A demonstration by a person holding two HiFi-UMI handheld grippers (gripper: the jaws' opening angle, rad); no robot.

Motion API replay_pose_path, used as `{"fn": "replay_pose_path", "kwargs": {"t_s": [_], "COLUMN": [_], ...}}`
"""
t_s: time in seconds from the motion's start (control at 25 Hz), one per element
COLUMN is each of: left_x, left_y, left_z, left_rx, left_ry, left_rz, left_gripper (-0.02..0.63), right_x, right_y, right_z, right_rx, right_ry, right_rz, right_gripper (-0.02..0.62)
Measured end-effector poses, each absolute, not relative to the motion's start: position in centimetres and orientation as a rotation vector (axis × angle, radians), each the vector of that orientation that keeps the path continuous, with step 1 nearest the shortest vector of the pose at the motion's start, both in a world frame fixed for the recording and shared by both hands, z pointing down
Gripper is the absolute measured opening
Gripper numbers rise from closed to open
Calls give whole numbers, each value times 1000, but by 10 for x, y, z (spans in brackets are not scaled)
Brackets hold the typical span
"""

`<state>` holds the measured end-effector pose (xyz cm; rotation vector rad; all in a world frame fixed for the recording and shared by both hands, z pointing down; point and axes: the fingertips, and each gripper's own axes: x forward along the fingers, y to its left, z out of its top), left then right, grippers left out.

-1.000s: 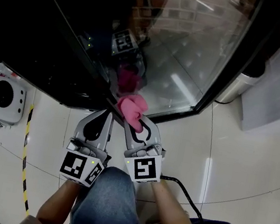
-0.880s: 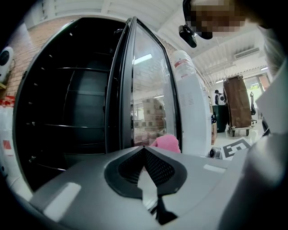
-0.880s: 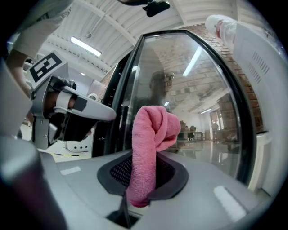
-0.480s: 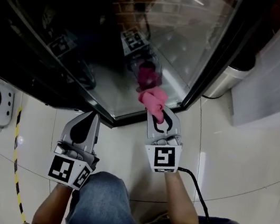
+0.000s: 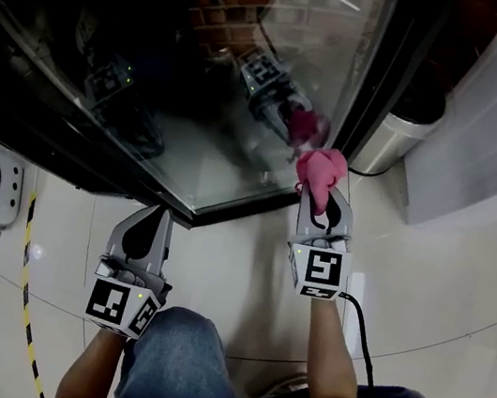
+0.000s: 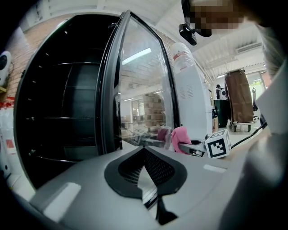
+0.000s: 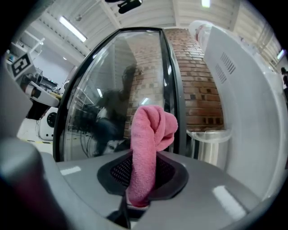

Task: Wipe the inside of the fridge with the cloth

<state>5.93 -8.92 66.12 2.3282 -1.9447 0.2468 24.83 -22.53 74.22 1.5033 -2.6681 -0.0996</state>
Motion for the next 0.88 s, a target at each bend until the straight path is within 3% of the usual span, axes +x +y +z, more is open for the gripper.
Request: {"fn": "replay_pose_path", "kwargs": {"t_s": [0.2, 0.32, 0.6, 0.88], "left_x": [70, 66, 38, 26], "left_y": [-93, -92, -87, -76], "left_z": [662, 667, 683, 698], "left_rx": [2346, 2344, 2305, 2282], "left_ry": [-1939, -1928, -1957, -1934], "left_rz": [215, 182, 141, 147], "left_gripper": [12, 12, 14, 14], "right_x": [230, 180, 68, 43], "right_y": [-206, -169, -89, -84], "right_z": [712, 688, 745, 781], "right_rx": [1503, 1435, 1051, 1078], "right_ry": [-2767, -2911, -2884, -2880], "right_rz": [-140, -221, -124, -3], "right_gripper": [61, 61, 61, 61]}}
